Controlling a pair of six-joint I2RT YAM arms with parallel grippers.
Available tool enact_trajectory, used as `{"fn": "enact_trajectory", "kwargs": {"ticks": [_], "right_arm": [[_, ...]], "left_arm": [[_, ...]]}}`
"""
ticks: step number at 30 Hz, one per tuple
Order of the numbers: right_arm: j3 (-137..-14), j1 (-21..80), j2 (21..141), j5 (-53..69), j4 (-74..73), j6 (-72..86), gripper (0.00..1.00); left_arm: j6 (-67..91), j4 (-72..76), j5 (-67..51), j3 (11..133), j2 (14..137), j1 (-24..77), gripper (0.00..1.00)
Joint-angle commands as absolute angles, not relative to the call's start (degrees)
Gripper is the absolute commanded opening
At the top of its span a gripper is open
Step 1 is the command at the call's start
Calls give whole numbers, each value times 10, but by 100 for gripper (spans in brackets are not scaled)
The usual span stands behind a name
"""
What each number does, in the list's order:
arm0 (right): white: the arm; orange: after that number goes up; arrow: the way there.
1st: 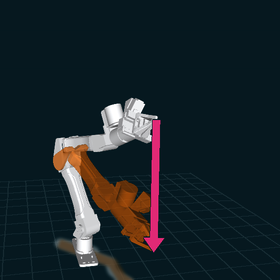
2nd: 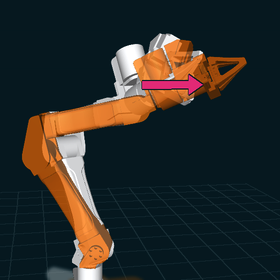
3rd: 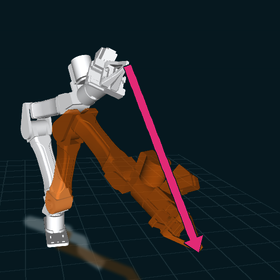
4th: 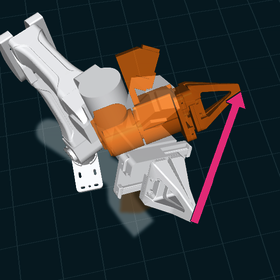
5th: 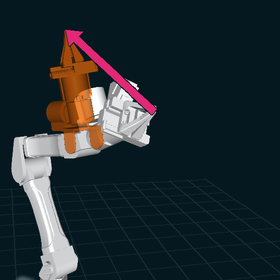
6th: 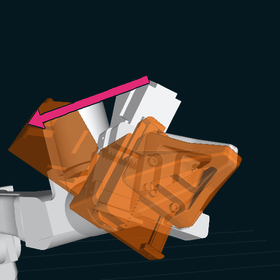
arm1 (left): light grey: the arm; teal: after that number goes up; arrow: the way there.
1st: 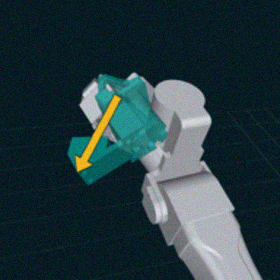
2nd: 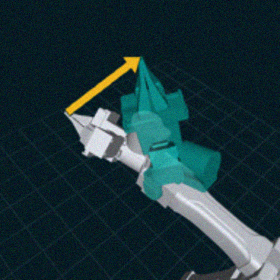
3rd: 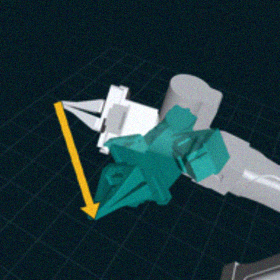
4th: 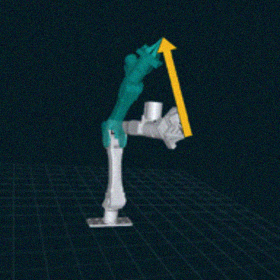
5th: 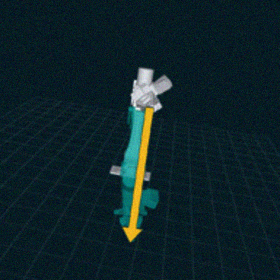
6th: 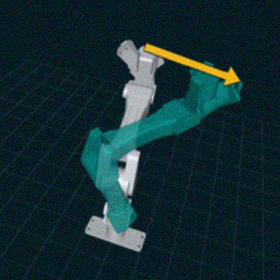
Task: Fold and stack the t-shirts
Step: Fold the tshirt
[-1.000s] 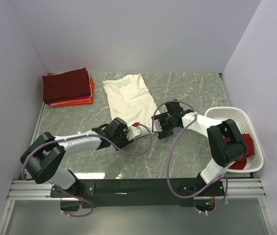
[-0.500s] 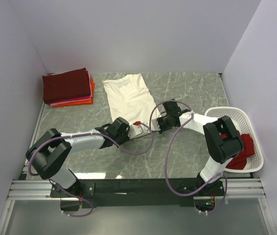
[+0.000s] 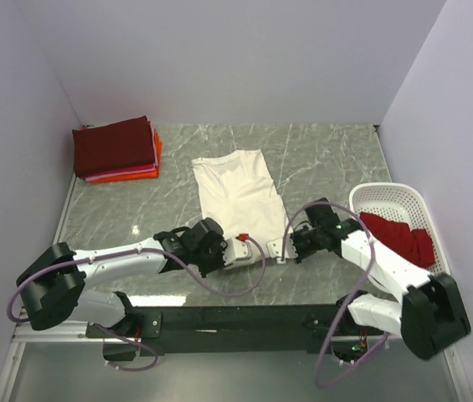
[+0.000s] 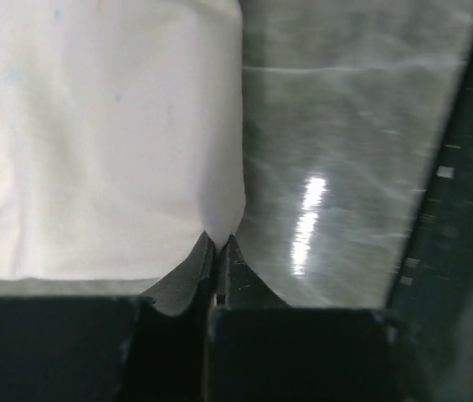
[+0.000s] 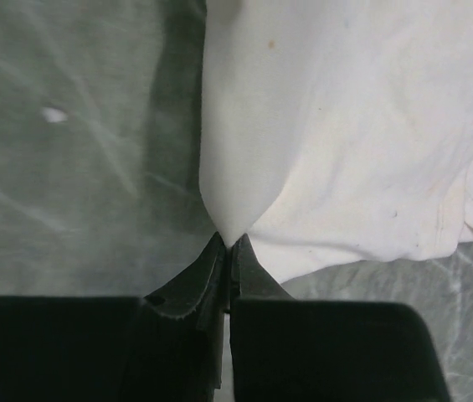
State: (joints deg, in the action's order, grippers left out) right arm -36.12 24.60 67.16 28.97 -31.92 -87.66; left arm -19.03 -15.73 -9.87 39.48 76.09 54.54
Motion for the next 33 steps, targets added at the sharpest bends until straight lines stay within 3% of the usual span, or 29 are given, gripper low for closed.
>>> {"fn": "enact_trajectory", "kwargs": {"ticks": [1, 7, 13, 22, 33], "right_arm": [[-335, 249, 593, 328, -399, -847, 0], [-388, 242, 597, 323, -350, -731, 0], [-520, 225, 721, 303, -278, -647, 0], [-755, 206, 922, 266, -236, -559, 0], [-970, 202, 1136, 196, -191, -491, 0]], "left_arm": [[-161, -184, -169, 395, 730, 572, 0], [-185, -160, -113, 404, 688, 553, 0], [-226, -128, -142, 480, 718, 415, 0], [-260, -121, -185, 655, 873, 266, 0], [-214, -79, -184, 794, 1055, 181, 0]]}}
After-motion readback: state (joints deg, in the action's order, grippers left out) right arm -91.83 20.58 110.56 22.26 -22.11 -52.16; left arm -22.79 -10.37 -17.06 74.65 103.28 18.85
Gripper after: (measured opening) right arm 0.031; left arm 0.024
